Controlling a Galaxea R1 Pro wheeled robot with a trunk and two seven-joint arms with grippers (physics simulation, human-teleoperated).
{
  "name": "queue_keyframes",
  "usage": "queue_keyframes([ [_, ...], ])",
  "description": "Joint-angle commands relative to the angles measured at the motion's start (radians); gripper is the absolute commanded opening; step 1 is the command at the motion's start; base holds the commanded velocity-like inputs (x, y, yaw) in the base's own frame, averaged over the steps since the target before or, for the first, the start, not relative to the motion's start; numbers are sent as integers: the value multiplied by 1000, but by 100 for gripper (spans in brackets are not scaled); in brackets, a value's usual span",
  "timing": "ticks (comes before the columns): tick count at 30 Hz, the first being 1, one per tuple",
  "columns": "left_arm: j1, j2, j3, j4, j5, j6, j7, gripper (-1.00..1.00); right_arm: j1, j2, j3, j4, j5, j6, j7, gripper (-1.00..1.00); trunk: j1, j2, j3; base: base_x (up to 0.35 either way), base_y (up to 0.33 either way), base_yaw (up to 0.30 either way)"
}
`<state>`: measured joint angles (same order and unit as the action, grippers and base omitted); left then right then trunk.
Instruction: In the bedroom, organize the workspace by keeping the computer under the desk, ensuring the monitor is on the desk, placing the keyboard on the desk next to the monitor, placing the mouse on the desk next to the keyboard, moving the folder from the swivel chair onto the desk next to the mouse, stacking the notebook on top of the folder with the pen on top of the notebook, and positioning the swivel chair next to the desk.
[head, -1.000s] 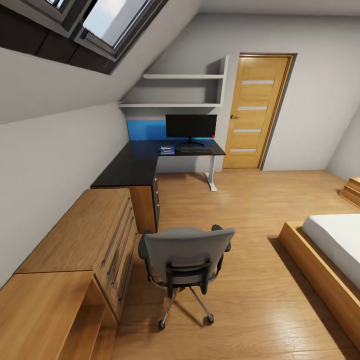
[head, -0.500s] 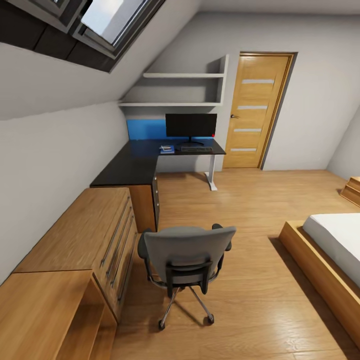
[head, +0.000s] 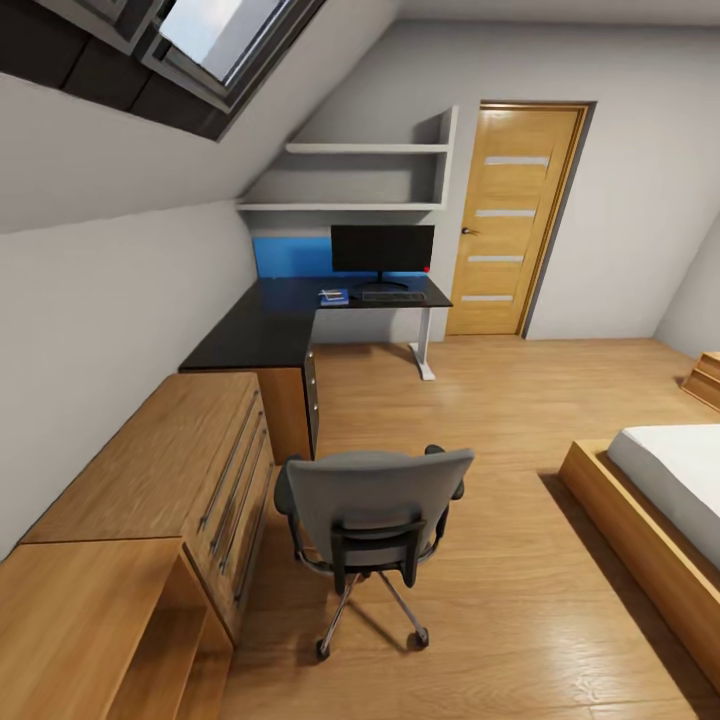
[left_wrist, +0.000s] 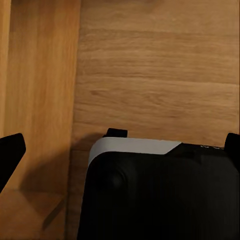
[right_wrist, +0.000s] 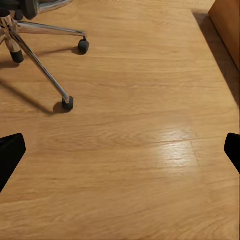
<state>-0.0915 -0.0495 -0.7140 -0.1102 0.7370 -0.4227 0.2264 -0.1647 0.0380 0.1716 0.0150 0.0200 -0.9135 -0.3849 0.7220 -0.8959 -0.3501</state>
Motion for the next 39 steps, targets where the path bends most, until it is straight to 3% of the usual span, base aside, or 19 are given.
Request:
queue_keyframes([
  [1,-1,0,-9,-1,2,10,6,100,-1,0,9,1,2,-3,-10,100,4,-8,-4,0,0,0],
  [7,-1,-3,-10,-23,2,59,2,100,-1,-1,9,-1,2,11,-9,100,27,-50,-23,0,0,0],
  [39,-1,5,-9,-32,1,51,13,100,-1,-13,6,-4,0,34,-11,100,150,-274,-123,0,0,0],
])
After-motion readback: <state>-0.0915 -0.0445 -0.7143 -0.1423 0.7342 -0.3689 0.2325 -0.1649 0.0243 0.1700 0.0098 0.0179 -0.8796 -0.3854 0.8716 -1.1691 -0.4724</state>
